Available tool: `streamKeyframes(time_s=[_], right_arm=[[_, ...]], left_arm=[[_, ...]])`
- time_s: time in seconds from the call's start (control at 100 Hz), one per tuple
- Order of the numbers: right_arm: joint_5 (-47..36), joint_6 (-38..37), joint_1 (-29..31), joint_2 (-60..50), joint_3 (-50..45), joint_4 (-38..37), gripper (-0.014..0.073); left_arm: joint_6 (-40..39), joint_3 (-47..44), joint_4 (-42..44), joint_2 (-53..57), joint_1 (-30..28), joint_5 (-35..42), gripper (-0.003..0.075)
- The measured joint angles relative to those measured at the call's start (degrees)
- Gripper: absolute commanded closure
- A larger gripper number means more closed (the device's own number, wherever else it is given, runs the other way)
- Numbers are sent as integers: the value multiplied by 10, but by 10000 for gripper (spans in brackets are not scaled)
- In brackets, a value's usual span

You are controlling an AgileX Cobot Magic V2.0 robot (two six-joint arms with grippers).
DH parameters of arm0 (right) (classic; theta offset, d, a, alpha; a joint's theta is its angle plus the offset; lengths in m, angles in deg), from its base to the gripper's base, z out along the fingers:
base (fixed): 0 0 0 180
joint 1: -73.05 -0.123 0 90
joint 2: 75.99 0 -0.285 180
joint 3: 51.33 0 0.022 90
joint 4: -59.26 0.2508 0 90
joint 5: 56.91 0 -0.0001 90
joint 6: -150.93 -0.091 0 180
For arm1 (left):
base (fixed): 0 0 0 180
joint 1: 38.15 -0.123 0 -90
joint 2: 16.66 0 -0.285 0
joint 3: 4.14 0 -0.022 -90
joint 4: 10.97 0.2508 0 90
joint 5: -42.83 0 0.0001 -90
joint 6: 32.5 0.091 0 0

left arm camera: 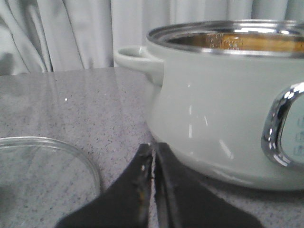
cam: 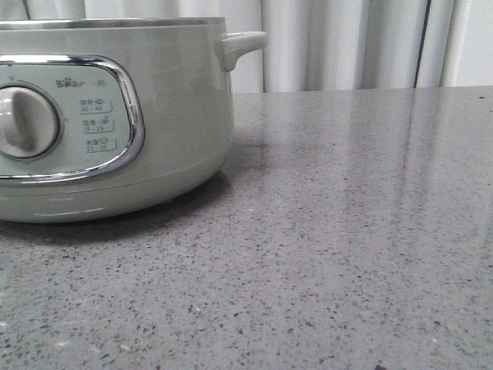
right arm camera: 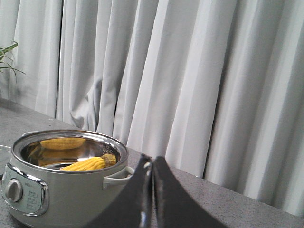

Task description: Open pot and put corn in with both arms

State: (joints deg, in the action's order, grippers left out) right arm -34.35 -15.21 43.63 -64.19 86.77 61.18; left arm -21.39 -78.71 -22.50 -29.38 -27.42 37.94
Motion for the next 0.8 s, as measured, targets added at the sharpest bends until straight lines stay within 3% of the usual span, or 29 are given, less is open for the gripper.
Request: streamKeyframes(time_s=[0.18, 0.49, 0.799], right_arm=[[0, 0, 0, 0, 0, 0, 636], [0, 0, 0, 0, 0, 0, 636], [0, 0, 0, 0, 0, 0, 636]], left_arm=[[-19, -22, 29, 50, 0, -12, 741], [-22, -23, 52, 52, 0, -128, 741], [-23, -23, 47, 52, 0, -131, 741]])
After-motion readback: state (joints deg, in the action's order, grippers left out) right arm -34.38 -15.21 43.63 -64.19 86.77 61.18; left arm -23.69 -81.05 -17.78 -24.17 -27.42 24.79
